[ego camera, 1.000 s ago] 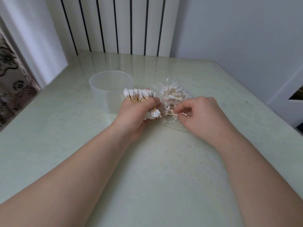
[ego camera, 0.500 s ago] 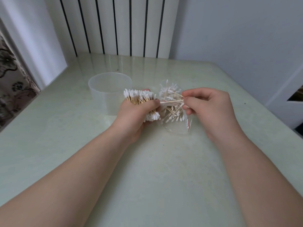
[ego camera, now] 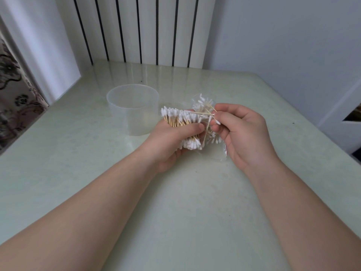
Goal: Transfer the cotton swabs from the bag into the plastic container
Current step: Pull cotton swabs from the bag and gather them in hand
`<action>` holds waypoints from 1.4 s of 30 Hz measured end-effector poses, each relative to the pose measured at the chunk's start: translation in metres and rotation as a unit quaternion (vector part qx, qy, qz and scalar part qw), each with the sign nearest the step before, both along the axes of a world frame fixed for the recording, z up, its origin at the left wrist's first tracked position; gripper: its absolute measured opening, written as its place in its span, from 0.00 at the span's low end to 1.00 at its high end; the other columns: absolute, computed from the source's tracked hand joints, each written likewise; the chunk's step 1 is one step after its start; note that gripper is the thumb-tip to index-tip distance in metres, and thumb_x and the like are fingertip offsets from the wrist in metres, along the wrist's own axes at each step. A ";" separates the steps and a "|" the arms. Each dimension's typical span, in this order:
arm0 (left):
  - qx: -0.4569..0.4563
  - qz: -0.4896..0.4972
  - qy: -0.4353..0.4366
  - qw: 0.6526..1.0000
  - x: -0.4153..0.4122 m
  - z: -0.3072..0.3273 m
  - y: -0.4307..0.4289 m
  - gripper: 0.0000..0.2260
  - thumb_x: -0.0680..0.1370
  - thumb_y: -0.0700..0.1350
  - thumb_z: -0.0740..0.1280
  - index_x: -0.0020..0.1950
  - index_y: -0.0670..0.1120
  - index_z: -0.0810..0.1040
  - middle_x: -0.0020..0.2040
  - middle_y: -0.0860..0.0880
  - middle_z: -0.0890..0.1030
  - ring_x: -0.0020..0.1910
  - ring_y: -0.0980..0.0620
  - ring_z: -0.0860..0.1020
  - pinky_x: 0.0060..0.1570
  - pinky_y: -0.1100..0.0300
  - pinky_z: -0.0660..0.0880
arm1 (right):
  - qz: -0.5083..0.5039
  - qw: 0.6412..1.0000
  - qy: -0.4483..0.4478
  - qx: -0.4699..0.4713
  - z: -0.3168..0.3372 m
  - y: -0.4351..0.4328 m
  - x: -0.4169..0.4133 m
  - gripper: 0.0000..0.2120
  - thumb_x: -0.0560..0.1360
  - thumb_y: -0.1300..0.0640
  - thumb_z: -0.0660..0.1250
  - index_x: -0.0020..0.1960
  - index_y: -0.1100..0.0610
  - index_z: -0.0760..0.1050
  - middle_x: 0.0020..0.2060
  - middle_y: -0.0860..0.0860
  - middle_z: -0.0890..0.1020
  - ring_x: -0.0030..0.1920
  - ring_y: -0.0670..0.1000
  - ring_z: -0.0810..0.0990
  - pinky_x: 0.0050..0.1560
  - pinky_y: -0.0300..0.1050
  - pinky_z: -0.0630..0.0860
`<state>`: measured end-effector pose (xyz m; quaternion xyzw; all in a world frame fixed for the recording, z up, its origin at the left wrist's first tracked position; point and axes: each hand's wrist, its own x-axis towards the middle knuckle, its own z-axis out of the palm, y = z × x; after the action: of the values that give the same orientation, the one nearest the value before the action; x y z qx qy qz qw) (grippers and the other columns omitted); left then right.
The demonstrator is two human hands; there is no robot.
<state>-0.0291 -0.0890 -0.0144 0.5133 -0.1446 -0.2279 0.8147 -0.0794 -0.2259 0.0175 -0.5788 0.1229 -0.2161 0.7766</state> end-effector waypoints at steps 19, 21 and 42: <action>-0.009 0.051 0.067 0.996 -0.003 0.007 -0.001 0.08 0.77 0.32 0.69 0.53 0.41 0.80 0.44 0.42 0.83 0.37 0.50 0.82 0.47 0.49 0.82 | 0.037 0.983 -0.040 0.177 0.006 -0.007 0.001 0.08 0.76 0.74 0.64 0.47 0.63 0.77 0.40 0.56 0.78 0.34 0.49 0.78 0.35 0.35 0.76; -0.012 0.045 0.085 0.995 -0.004 0.008 -0.002 0.07 0.77 0.33 0.70 0.53 0.41 0.79 0.41 0.43 0.82 0.37 0.51 0.82 0.46 0.51 0.83 | 0.068 0.974 -0.047 0.210 0.006 -0.007 0.001 0.09 0.76 0.74 0.64 0.46 0.62 0.76 0.38 0.55 0.78 0.34 0.48 0.78 0.33 0.34 0.75; -0.003 0.031 0.115 0.993 -0.007 0.011 0.000 0.06 0.78 0.39 0.69 0.54 0.43 0.81 0.40 0.47 0.82 0.35 0.54 0.82 0.35 0.62 0.80 | 0.128 0.990 0.049 0.047 -0.003 0.012 -0.005 0.09 0.76 0.73 0.65 0.47 0.62 0.79 0.33 0.55 0.81 0.33 0.49 0.81 0.31 0.38 0.76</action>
<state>-0.0359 -0.0890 -0.0038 0.4855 -0.0344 -0.2598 0.8340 -0.0840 -0.2135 0.0148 -0.5627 0.0957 -0.0808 0.8171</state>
